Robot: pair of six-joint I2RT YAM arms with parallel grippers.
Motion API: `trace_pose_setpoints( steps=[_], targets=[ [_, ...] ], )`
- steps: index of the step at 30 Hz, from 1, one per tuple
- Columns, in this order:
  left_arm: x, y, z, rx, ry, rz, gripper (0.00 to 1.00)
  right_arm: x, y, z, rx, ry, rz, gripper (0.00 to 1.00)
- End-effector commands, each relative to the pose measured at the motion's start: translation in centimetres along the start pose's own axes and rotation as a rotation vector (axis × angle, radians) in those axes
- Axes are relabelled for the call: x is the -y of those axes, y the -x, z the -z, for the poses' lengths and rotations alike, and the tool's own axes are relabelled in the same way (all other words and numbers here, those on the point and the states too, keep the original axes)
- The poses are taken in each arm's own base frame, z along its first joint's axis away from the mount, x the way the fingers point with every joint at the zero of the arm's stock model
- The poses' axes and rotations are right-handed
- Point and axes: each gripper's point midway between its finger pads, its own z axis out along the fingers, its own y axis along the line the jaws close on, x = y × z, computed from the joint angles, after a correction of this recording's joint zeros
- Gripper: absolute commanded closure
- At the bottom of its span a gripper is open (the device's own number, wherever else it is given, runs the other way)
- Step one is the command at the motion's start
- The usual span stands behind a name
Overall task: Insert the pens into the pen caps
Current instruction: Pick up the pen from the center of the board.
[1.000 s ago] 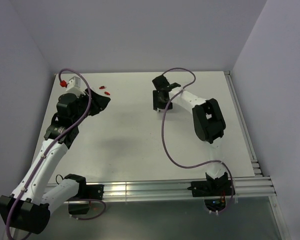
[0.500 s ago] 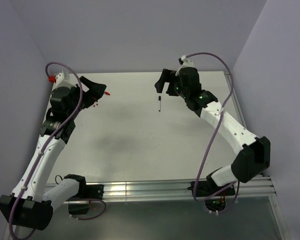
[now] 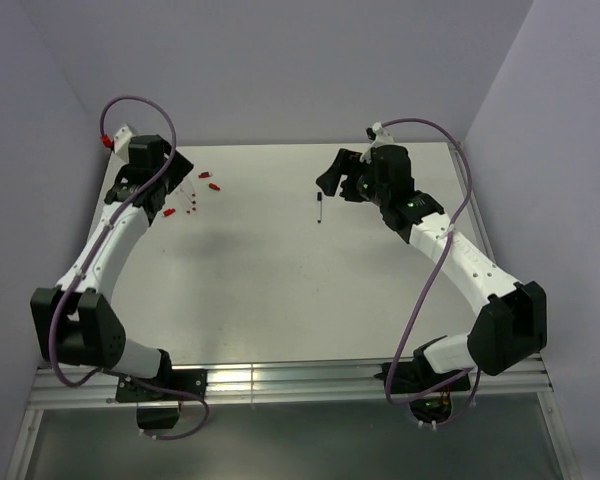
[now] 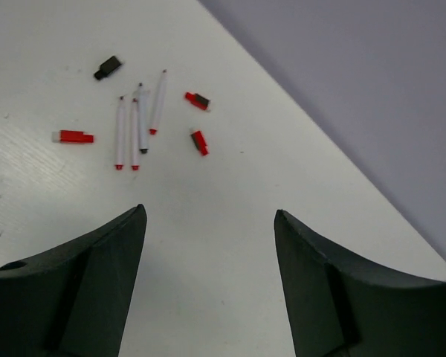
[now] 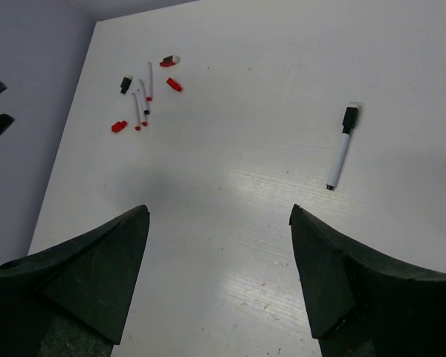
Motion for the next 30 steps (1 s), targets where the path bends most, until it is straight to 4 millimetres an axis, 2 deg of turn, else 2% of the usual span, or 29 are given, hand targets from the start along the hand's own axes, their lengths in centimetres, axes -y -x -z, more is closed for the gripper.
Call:
trace_pose_setpoints(
  steps=[1, 2, 3, 4, 5, 6, 7, 8, 9, 10, 11, 12, 14, 15, 16, 18, 23, 30],
  targets=[
    [-1.7, 2.2, -2.2, 0.055, 0.121, 0.007, 0.27, -1.6, 2.1, 1.1, 0.058, 0.062, -0.002, 0.24],
    [-2.4, 1.4, -3.9, 0.025, 0.154, -0.007, 0.31, -1.6, 1.8, 1.2, 0.050, 0.066, 0.000, 0.25],
    [-2.2, 2.3, -4.6, 0.031, 0.162, -0.006, 0.32, -1.6, 1.8, 1.2, 0.047, 0.073, 0.003, 0.26],
    [-2.3, 2.2, -5.4, 0.022, 0.172, -0.013, 0.34, -1.6, 1.4, 1.4, 0.039, 0.083, 0.004, 0.33],
    [-3.1, 1.1, -7.2, -0.009, 0.204, -0.028, 0.37, -1.7, 1.3, 1.5, 0.037, 0.085, 0.004, 0.37],
    [-2.8, 1.9, -7.8, -0.002, 0.212, -0.032, 0.39, -1.5, 1.0, 1.6, 0.028, 0.080, 0.001, 0.40],
    [-3.3, 1.8, -8.6, -0.006, 0.244, -0.036, 0.41, -1.6, 1.0, 1.8, 0.031, 0.084, -0.003, 0.43],
    [-4.5, 0.5, -10.3, -0.032, 0.295, -0.054, 0.43, -1.7, 0.9, 1.9, 0.028, 0.087, -0.009, 0.44],
    [-4.0, 1.1, -11.1, -0.021, 0.291, -0.055, 0.44, -1.7, 0.7, 1.9, 0.022, 0.091, -0.012, 0.52],
    [-4.8, 0.7, -12.5, -0.037, 0.324, -0.057, 0.46, -1.8, 0.6, 2.1, 0.016, 0.095, -0.014, 0.54],
    [-5.9, -0.2, -13.2, -0.061, 0.353, -0.064, 0.48, -1.8, 0.6, 2.1, 0.018, 0.094, -0.014, 0.55],
    [-5.5, 0.1, -13.8, -0.057, 0.349, -0.057, 0.51, -1.8, 0.7, 2.2, 0.022, 0.095, -0.012, 0.61],
    [-6.7, -1.2, -15.6, -0.085, 0.372, -0.075, 0.57, -2.0, 0.8, 2.3, 0.024, 0.101, -0.005, 0.62],
    [-6.8, -0.7, -16.0, -0.071, 0.387, -0.072, 0.59, -2.1, 0.9, 2.4, 0.021, 0.108, -0.001, 0.63],
    [-7.8, -1.7, -16.9, -0.094, 0.418, -0.082, 0.61, -2.2, 0.8, 2.4, 0.020, 0.114, 0.004, 0.66],
    [-8.0, -2.0, -17.5, -0.103, 0.427, -0.093, 0.61, -2.2, 0.8, 2.4, 0.013, 0.116, 0.003, 0.71],
    [-9.8, -4.4, -18.2, -0.145, 0.456, -0.095, 0.61, -2.1, 0.5, 2.2, -0.001, 0.114, 0.004, 0.71],
    [-11.0, -5.8, -18.5, -0.177, 0.475, -0.116, 0.65, -1.9, 0.0, 1.6, -0.021, 0.112, -0.007, 0.71]
  ],
)
